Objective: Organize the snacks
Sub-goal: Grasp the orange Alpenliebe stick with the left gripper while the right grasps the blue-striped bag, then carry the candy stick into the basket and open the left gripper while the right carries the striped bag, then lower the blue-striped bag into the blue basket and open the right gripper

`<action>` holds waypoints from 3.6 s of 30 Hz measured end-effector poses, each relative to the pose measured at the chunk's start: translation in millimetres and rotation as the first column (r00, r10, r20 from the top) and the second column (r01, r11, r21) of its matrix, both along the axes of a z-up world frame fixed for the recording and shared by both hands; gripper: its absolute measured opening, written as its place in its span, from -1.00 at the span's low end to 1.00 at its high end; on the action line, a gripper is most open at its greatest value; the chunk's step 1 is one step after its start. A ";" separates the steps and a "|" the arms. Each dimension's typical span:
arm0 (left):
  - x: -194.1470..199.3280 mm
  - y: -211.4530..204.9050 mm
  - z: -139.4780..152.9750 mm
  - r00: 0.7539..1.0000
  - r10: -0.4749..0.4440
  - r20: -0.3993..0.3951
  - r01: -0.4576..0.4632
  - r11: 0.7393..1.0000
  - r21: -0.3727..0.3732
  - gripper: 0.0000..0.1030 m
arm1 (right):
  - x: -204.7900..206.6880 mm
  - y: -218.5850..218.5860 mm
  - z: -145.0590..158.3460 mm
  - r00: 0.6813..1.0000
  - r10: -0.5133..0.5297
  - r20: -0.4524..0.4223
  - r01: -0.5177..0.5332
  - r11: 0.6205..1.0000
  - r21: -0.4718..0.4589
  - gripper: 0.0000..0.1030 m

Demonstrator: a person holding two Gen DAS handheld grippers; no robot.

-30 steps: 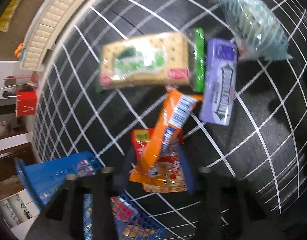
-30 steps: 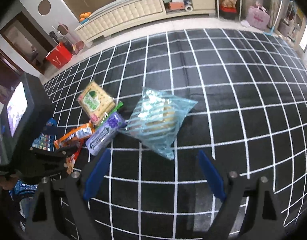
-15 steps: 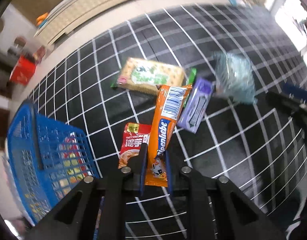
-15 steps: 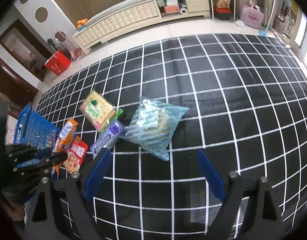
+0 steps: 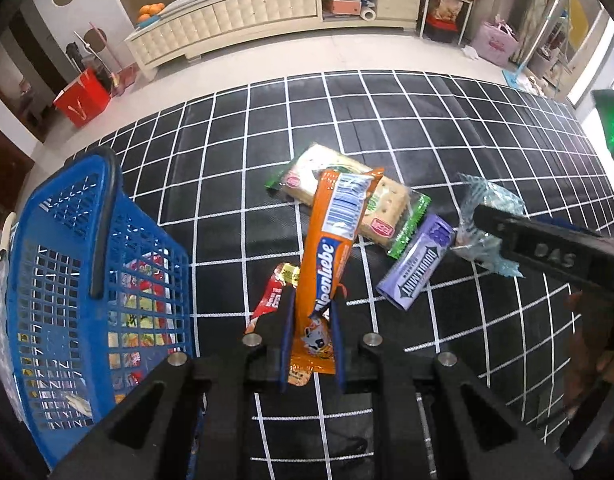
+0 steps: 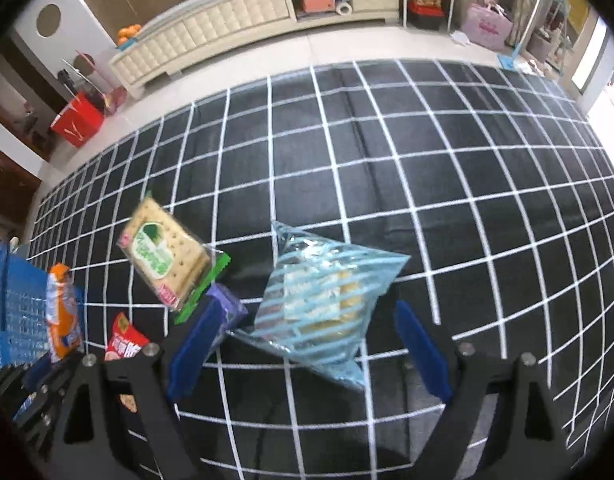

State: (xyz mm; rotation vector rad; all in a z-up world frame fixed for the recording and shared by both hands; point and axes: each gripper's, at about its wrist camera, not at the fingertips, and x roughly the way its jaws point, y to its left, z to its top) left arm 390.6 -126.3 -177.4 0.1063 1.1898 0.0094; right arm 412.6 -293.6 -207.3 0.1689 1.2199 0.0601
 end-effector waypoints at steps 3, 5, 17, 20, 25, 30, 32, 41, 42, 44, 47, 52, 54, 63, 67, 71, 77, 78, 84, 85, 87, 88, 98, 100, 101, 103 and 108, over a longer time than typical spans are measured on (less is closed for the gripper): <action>7.3 4.4 -3.9 1.000 0.031 -0.005 -0.031 1.000 -0.001 -0.71 | 4.6 0.7 -10.0 0.999 -0.031 -0.021 0.030 0.999 -0.041 0.76; 10.1 5.7 -5.0 0.999 0.041 -0.001 -0.041 0.999 -0.012 -0.71 | 6.3 -3.6 -19.3 0.998 -0.050 -0.043 0.049 0.998 -0.032 0.58; -12.9 3.7 -5.5 0.999 0.032 -0.004 -0.032 0.995 -0.092 -0.71 | -56.2 -11.8 -4.0 0.997 0.047 0.058 -0.051 0.996 0.067 0.21; -27.6 -3.6 9.4 1.000 0.000 0.030 0.003 0.996 -0.085 -0.71 | -80.4 -11.1 18.5 0.994 0.051 0.093 -0.057 0.996 0.073 0.21; -61.2 -11.0 41.1 0.995 -0.050 0.091 0.058 0.995 -0.086 -0.71 | -120.5 -7.0 65.9 0.982 0.072 0.172 -0.085 0.994 0.074 0.21; -94.3 -1.4 72.5 0.986 -0.073 0.152 0.092 0.989 -0.115 -0.71 | -153.9 15.3 116.9 0.961 0.113 0.253 -0.131 0.990 0.057 0.21; -110.7 7.3 85.3 0.981 -0.079 0.174 0.104 0.985 -0.140 -0.71 | -162.5 28.8 129.4 0.952 0.129 0.278 -0.145 0.989 0.039 0.21; -157.8 68.2 122.4 0.967 -0.033 0.251 0.068 0.989 -0.132 -0.71 | -199.4 91.5 162.2 0.911 0.226 0.345 -0.241 0.971 0.000 0.21; -160.8 77.4 124.5 0.967 -0.027 0.255 0.062 0.989 -0.131 -0.71 | -201.7 96.6 164.0 0.907 0.237 0.348 -0.253 0.967 0.002 0.21; -164.6 90.5 126.9 0.965 -0.009 0.263 0.042 0.992 -0.121 -0.71 | -206.0 111.3 168.9 0.898 0.258 0.357 -0.278 0.961 0.004 0.21; -169.6 117.9 130.7 0.967 0.021 0.253 0.010 0.992 -0.123 -0.71 | -212.0 130.7 175.7 0.882 0.283 0.377 -0.306 0.952 0.001 0.21; -171.9 151.6 138.1 0.966 0.031 0.256 -0.007 0.995 -0.096 -0.71 | -210.6 163.2 180.7 0.864 0.317 0.391 -0.349 0.937 0.012 0.21; -170.6 166.3 141.9 0.967 0.034 0.253 -0.012 0.996 -0.086 -0.71 | -205.8 172.6 180.3 0.864 0.323 0.386 -0.359 0.933 0.022 0.21; -141.0 204.1 137.9 0.977 0.019 0.214 0.001 0.996 -0.090 -0.71 | -182.5 220.1 175.6 0.853 0.371 0.367 -0.410 0.912 0.031 0.21; -116.3 215.9 121.1 0.986 0.006 0.168 0.012 0.994 -0.108 -0.71 | -166.2 236.1 163.1 0.855 0.389 0.343 -0.418 0.909 0.011 0.21; -97.6 222.2 104.0 0.991 0.010 0.133 0.003 0.995 -0.100 -0.71 | -146.8 248.4 146.5 0.863 0.401 0.308 -0.422 0.907 0.000 0.21; -64.9 233.2 72.2 0.997 0.022 0.072 -0.012 0.991 -0.133 -0.71 | -118.2 269.0 122.5 0.864 0.429 0.262 -0.441 0.897 -0.016 0.21; -59.3 234.2 68.6 0.998 0.019 0.065 -0.010 0.991 -0.135 -0.71 | -114.2 269.0 118.6 0.867 0.428 0.256 -0.438 0.899 -0.019 0.21; -31.8 234.7 54.3 0.999 0.010 0.043 -0.004 0.992 -0.127 -0.57 | -103.0 263.4 107.9 0.884 0.401 0.240 -0.411 0.912 -0.006 0.21; -29.8 235.3 53.8 0.999 0.016 0.042 -0.010 0.993 -0.121 -0.34 | -100.7 264.3 109.0 0.885 0.400 0.239 -0.409 0.912 -0.009 0.21; -31.1 235.8 57.1 0.998 0.020 0.057 -0.013 0.993 -0.119 -0.12 | -100.6 262.0 110.1 0.886 0.397 0.240 -0.407 0.913 -0.008 0.21; -32.4 235.6 59.0 0.998 0.016 0.062 -0.008 0.992 -0.124 -0.04 | -101.1 260.4 110.7 0.888 0.395 0.235 -0.405 0.914 -0.004 0.21; -61.1 249.1 91.5 0.990 0.034 0.139 -0.015 0.990 -0.140 0.23 | -110.0 266.8 126.9 0.881 0.410 0.237 -0.425 0.905 0.014 0.21; -66.0 257.0 97.5 0.986 0.044 0.159 -0.021 0.990 -0.141 0.30 | -109.4 274.2 128.2 0.876 0.423 0.234 -0.435 0.900 0.002 0.21; -67.8 260.4 99.2 0.985 0.048 0.167 -0.024 0.990 -0.140 0.31 | -108.4 277.8 127.5 0.874 0.429 0.229 -0.439 0.898 -0.005 0.21; -70.6 268.2 101.6 0.983 0.061 0.173 -0.036 0.989 -0.145 0.32 | -106.4 286.4 124.1 0.870 0.446 0.212 -0.452 0.892 -0.023 0.21; -68.2 285.7 92.1 0.983 0.094 0.155 -0.070 0.985 -0.155 0.32 | -97.2 302.5 109.8 0.870 0.462 0.175 -0.457 0.887 -0.073 0.21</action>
